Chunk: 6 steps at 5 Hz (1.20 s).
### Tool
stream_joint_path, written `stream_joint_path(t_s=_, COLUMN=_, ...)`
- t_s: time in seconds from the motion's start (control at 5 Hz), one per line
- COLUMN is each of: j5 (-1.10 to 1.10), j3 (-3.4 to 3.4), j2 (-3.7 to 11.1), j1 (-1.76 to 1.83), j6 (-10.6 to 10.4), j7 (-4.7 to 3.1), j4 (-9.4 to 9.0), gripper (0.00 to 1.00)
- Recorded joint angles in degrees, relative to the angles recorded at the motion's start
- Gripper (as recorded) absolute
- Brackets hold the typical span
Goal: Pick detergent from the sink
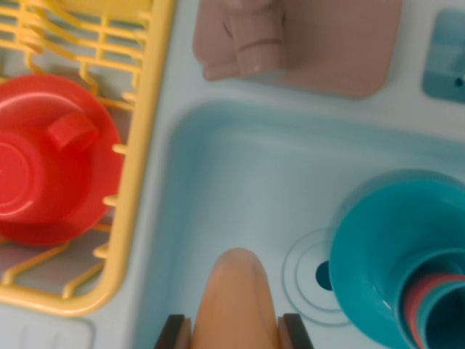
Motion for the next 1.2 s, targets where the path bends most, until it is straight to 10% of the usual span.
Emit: stream_joint_path(t_s=1.2, j5=-0.48, j3=0.0, j2=-2.43, j1=-0.01, j6=8.1, j7=0.69, j4=5.72, gripper=1.0)
